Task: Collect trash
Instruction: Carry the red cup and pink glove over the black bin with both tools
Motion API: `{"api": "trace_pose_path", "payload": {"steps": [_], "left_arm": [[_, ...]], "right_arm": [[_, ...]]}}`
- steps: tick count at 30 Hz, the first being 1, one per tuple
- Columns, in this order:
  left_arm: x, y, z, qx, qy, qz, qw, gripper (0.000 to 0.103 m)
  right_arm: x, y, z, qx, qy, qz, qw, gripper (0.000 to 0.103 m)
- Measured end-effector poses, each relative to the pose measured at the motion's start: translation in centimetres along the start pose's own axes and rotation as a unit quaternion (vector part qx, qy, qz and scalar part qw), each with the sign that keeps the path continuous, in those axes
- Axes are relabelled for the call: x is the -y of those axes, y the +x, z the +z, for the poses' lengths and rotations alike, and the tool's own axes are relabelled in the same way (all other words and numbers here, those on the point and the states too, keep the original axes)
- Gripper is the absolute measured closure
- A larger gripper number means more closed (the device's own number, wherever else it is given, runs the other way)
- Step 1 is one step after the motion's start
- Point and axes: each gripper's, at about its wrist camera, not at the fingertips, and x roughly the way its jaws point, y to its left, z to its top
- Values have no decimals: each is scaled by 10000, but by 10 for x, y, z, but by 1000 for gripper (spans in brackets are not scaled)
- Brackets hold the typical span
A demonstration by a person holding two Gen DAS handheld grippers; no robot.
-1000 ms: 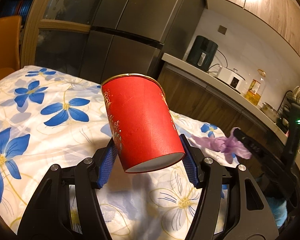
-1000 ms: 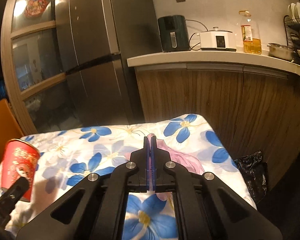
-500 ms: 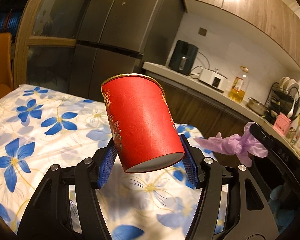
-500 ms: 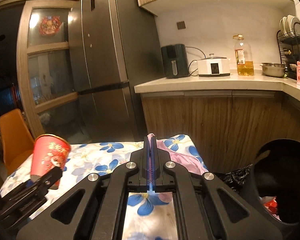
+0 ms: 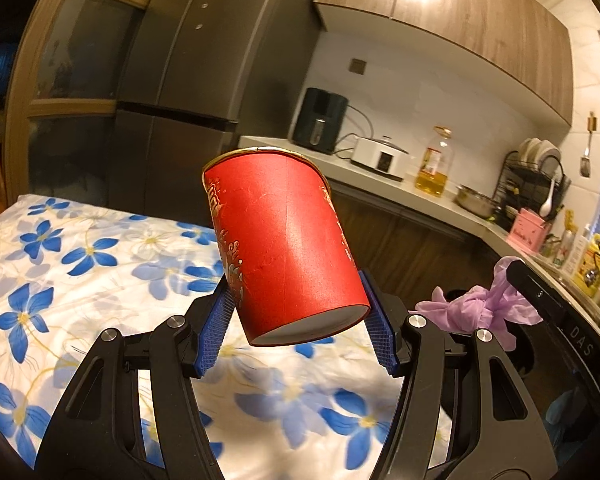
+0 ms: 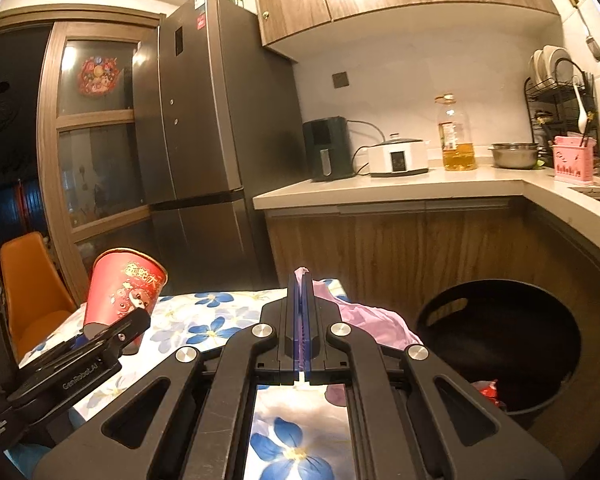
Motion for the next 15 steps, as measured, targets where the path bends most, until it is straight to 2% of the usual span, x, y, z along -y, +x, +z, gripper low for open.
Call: {"api": "trace_pose_path", "payload": {"steps": [15], "left_arm": [[84, -1, -8, -67, 445, -678, 9967, 43]], "right_arm": [[46, -43, 11, 283, 62, -538, 9981, 101]]}}
